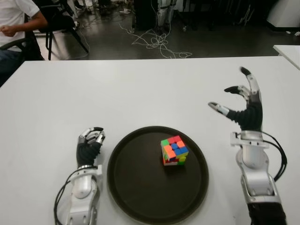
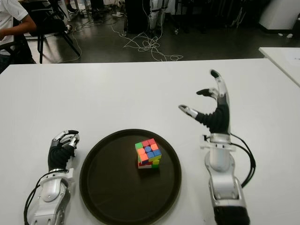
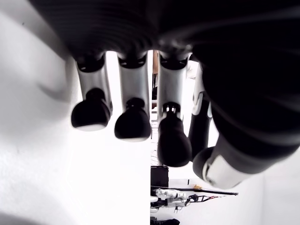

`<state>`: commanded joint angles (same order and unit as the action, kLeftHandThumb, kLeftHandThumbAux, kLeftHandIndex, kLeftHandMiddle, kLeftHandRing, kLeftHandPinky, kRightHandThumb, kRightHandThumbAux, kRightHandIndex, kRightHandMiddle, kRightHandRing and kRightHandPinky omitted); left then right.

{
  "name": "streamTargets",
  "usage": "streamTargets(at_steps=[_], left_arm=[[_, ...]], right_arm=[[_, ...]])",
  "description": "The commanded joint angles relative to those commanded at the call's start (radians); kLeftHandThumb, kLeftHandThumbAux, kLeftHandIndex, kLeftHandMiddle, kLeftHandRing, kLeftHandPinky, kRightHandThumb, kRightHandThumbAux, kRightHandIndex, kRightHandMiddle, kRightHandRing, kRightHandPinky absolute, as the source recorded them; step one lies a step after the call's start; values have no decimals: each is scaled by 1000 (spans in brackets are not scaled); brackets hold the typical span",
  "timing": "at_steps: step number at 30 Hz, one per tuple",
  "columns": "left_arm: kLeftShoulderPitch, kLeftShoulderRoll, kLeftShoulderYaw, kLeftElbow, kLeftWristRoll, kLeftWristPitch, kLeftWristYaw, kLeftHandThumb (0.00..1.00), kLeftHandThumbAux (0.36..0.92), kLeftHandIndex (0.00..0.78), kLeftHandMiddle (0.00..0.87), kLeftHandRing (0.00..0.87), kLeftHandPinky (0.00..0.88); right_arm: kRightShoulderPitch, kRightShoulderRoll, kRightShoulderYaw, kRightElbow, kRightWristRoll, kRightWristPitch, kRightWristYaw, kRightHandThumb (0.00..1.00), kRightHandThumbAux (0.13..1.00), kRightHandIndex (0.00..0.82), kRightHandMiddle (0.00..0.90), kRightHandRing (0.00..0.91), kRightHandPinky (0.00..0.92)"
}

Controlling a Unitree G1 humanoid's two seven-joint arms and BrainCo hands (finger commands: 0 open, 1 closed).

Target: Pick up the Rubik's Cube and put it in the plate

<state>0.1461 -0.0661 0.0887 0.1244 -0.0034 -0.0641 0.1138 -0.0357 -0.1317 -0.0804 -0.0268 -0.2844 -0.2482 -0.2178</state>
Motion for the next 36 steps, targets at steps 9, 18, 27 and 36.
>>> streamTargets(at_steps=[9,18,27,36], left_arm=[[-2,-1,2,-13,12,26,18,710,706,444,807,825,820],[-1,3,3,-29,12,58,14,710,705,444,809,829,823],[-2,4,2,-32,19,64,14,711,705,444,808,827,820],[-6,-7,13,-34,11,85,24,713,703,444,804,827,827]], right_arm=[[50,-22,10,-24,-9,39,43,0,925,0,4,0,6],[99,-48,18,-61,-17,121,107,0,929,0,4,0,2],[161,-46,49,-109,-64,188,135,0,870,0,0,0,0],[177,-18,83,-191,-74,391,179,0,844,0,0,0,0]])
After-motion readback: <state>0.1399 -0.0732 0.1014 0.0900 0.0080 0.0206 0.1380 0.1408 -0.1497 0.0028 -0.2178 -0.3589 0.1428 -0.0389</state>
